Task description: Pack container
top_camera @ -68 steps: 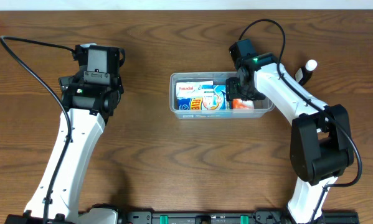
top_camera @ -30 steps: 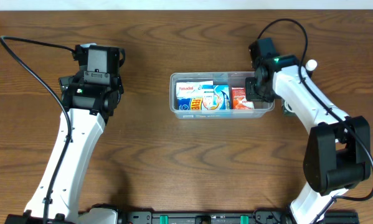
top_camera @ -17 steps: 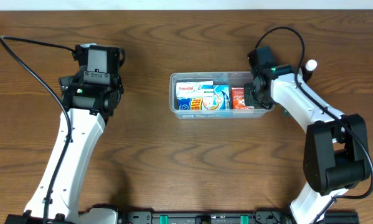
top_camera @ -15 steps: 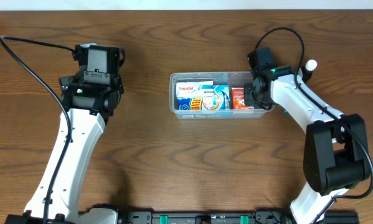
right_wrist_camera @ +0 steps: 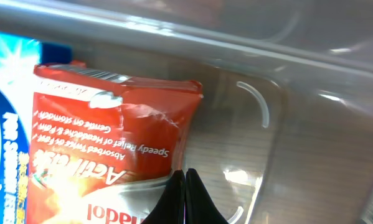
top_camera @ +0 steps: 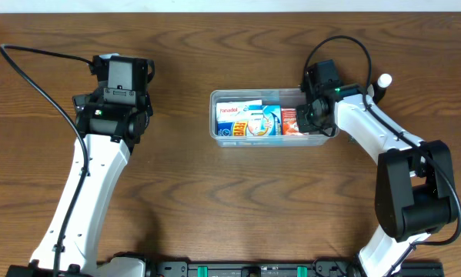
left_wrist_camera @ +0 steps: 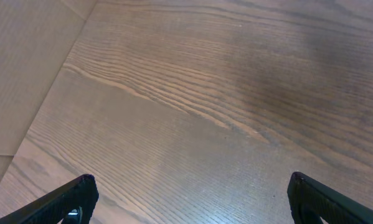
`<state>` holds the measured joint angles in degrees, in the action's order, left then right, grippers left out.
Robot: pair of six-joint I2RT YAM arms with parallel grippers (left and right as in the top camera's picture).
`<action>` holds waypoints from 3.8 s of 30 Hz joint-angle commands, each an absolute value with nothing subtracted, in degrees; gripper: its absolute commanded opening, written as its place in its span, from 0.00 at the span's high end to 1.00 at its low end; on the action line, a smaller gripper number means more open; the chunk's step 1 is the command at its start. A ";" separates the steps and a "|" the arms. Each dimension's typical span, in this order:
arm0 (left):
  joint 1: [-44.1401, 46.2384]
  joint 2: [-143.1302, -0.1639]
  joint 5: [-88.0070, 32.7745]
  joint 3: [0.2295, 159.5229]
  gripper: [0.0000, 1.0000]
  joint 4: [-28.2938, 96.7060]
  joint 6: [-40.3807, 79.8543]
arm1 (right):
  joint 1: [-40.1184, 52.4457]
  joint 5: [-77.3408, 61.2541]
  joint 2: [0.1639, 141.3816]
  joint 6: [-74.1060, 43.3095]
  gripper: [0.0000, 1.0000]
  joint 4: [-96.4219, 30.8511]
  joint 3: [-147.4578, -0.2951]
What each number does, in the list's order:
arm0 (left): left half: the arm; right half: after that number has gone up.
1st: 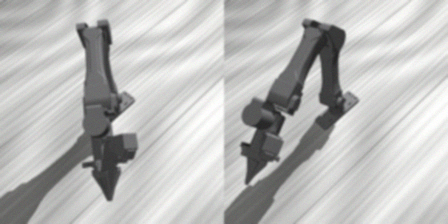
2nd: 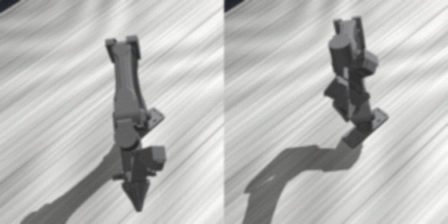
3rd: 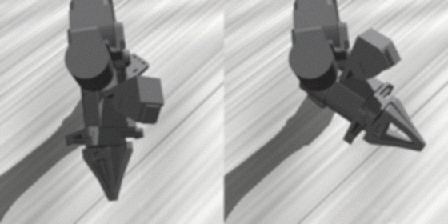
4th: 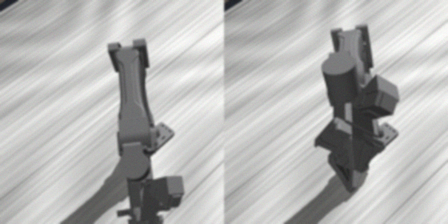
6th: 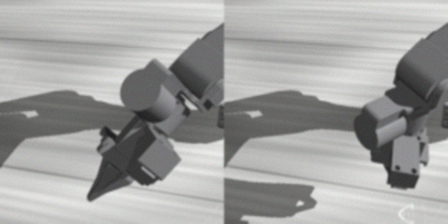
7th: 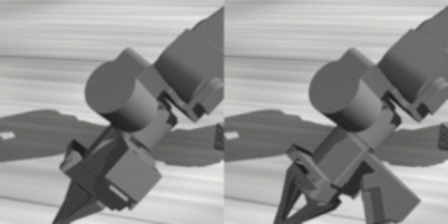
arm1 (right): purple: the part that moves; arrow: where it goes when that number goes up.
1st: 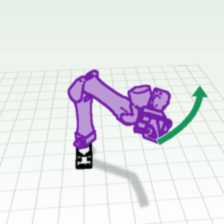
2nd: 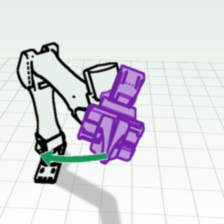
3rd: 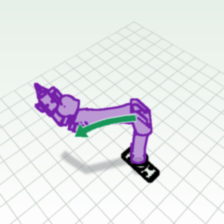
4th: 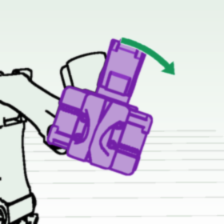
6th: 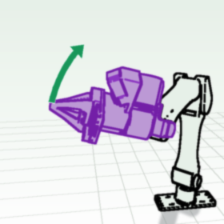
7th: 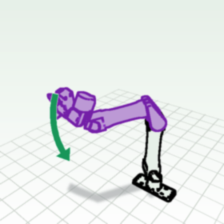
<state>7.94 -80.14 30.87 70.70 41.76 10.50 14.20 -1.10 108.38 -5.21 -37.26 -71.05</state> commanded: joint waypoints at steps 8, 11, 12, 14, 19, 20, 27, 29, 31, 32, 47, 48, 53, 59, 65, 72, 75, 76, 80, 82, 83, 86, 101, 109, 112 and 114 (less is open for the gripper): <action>7.73 -80.20 32.14 71.11 0.02 41.76 10.61 | 13.15 -1.04 109.06 -2.31 0.99 -38.00 -71.31; 7.73 -80.20 32.14 71.11 0.02 41.76 10.61 | 12.56 0.67 108.47 -2.28 0.99 -39.18 -72.69; 7.73 -80.20 32.14 71.11 0.02 41.76 10.63 | 12.40 0.64 108.07 -2.28 0.99 -39.57 -73.21; 7.73 -80.23 32.14 71.11 0.02 41.76 10.61 | 12.34 0.64 106.78 -2.28 0.99 -40.10 -74.48; 7.73 -80.20 32.14 71.11 0.02 41.76 10.63 | 13.10 -2.26 101.82 -2.42 0.99 -40.10 -76.60; 7.73 -80.20 32.14 71.11 0.02 41.76 10.61 | 13.41 -2.79 101.21 -2.81 0.99 -40.10 -76.60; 7.73 -80.20 32.14 71.11 0.02 41.76 10.63 | 17.87 -3.31 101.73 -6.83 0.99 -40.49 -75.99; 7.73 -80.20 32.14 71.11 0.02 41.76 10.61 | 18.98 -3.25 103.04 -6.81 0.99 -40.49 -75.94; 7.73 -80.23 32.14 71.11 0.02 41.76 10.63 | 19.88 -3.22 104.60 -6.83 0.99 -40.25 -75.94; 7.73 -80.23 32.14 71.11 0.02 41.76 10.61 | 20.23 -3.20 105.51 -6.85 0.99 -40.10 -75.94; 7.73 -80.20 32.14 71.11 0.02 41.76 10.63 | 21.85 1.41 116.62 -8.75 0.99 -38.61 -75.94; 7.73 -80.20 32.14 71.11 0.02 41.76 10.61 | 21.82 1.21 116.90 -8.73 0.99 -38.30 -75.94; 7.73 -80.23 32.14 71.11 0.02 41.76 10.61 | 21.76 1.04 115.87 -8.73 0.99 -38.24 -76.75; 7.73 -80.20 32.14 71.11 0.02 41.76 10.61 | 20.82 1.08 109.97 -8.03 0.98 -42.98 -82.08; 7.73 -80.20 32.14 71.11 0.02 41.76 10.61 | 18.26 3.55 100.68 -8.10 0.94 -49.47 -88.47; 7.73 -80.20 32.14 71.11 0.02 41.76 10.61 | 9.89 9.76 90.19 -8.75 0.87 -56.84 -89.10; 7.73 -80.20 32.14 71.11 0.02 41.76 10.61 | 4.27 9.67 88.64 -8.78 0.85 -59.70 -89.10; 7.73 -80.20 32.14 71.11 0.02 41.76 10.61 | 2.55 9.47 88.60 -8.80 0.83 -60.55 -89.10; 7.73 -80.20 32.14 71.11 0.02 41.76 10.63 | -3.44 8.73 89.30 -8.80 0.68 -63.81 -88.29; 7.73 -80.20 32.14 71.11 0.02 41.76 10.63 | -5.17 8.03 89.54 -8.75 0.56 -63.92 -87.13; 7.73 -80.20 32.14 71.11 0.02 41.76 10.61 | -5.80 7.51 89.69 -8.75 0.47 -63.81 -86.30; 7.73 -80.20 32.14 71.11 0.02 41.76 10.61 | -6.70 7.27 89.76 -8.73 0.21 -63.13 -83.57; 7.73 -80.20 32.14 71.11 0.02 41.76 10.61 | -6.87 5.30 89.82 -4.14 0.01 -50.41 -66.50; 7.73 -80.20 32.14 71.11 0.02 41.76 10.63 | -6.85 5.32 89.84 -2.42 0.01 -42.74 -60.29; 7.73 -80.23 32.14 71.11 0.02 41.78 10.63 | -6.87 5.28 90.08 -1.37 0.01 -39.29 -58.24; 7.73 -80.20 32.14 71.11 0.02 41.76 10.63 | -6.92 4.47 90.45 -0.97 0.01 -37.36 -57.43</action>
